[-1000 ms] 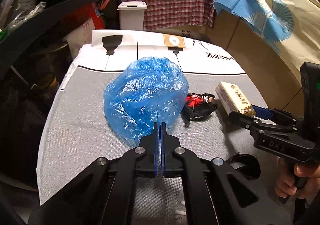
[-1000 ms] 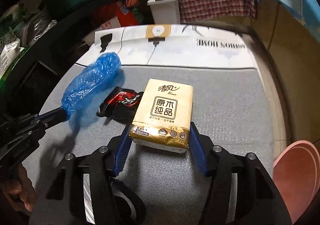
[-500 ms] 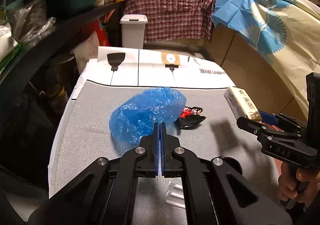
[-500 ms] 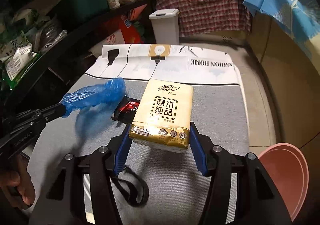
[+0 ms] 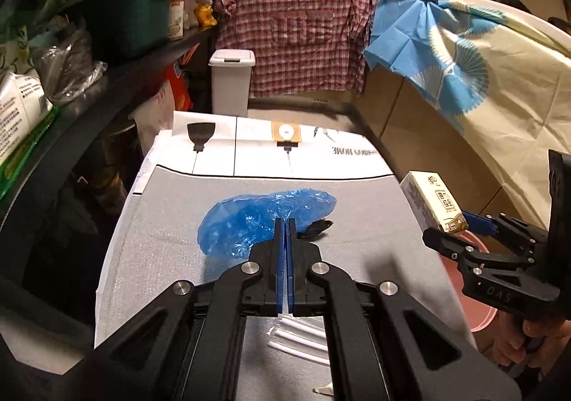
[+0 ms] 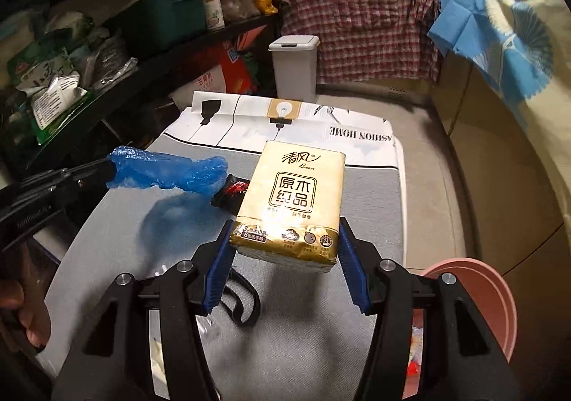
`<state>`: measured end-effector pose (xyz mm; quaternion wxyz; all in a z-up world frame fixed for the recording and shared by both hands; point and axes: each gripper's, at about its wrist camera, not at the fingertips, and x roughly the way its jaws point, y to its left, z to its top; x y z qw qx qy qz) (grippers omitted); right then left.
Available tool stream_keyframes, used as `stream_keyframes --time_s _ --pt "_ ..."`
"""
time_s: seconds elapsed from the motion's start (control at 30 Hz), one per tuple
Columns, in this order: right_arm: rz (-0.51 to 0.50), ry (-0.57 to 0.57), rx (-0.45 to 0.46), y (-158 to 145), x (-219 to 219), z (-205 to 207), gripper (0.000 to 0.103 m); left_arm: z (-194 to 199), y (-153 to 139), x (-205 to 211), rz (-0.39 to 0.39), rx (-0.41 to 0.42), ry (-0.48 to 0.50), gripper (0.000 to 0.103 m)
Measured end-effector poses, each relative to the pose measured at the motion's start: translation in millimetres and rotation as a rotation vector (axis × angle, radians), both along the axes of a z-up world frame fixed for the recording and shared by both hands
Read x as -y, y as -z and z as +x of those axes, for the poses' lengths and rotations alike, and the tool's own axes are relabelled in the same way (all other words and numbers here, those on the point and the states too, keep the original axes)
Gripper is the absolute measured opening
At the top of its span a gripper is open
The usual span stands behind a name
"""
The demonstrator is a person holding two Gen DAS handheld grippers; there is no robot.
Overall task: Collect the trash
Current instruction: 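Carry the blue bag and tissue pack over the pink bucket and open both grippers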
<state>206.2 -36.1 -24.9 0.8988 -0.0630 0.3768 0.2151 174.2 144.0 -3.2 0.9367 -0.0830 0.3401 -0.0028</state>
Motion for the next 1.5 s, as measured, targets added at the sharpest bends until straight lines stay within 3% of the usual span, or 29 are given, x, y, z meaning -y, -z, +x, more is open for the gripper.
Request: stream_keyframes --time_s 0.27,0.77,1.0,1.5 --pt "0.035 0.04 -0.008 -19 28 -9 0.056 -11 -14 13 -0.011 0.034 0.029 0.001" --pt "-0.013 0.09 0.076 -40 82 -36 0.056 -19 -24 45 -0.007 0.06 0.088 0.001" --pt "0.035 0.186 0.055 -33 127 -36 0.056 -19 -26 65 -0.004 0.064 0.12 0.001" --pt "-0.003 0.311 0.026 -15 185 -33 0.056 -11 -24 129 0.012 0.055 0.221 0.001"
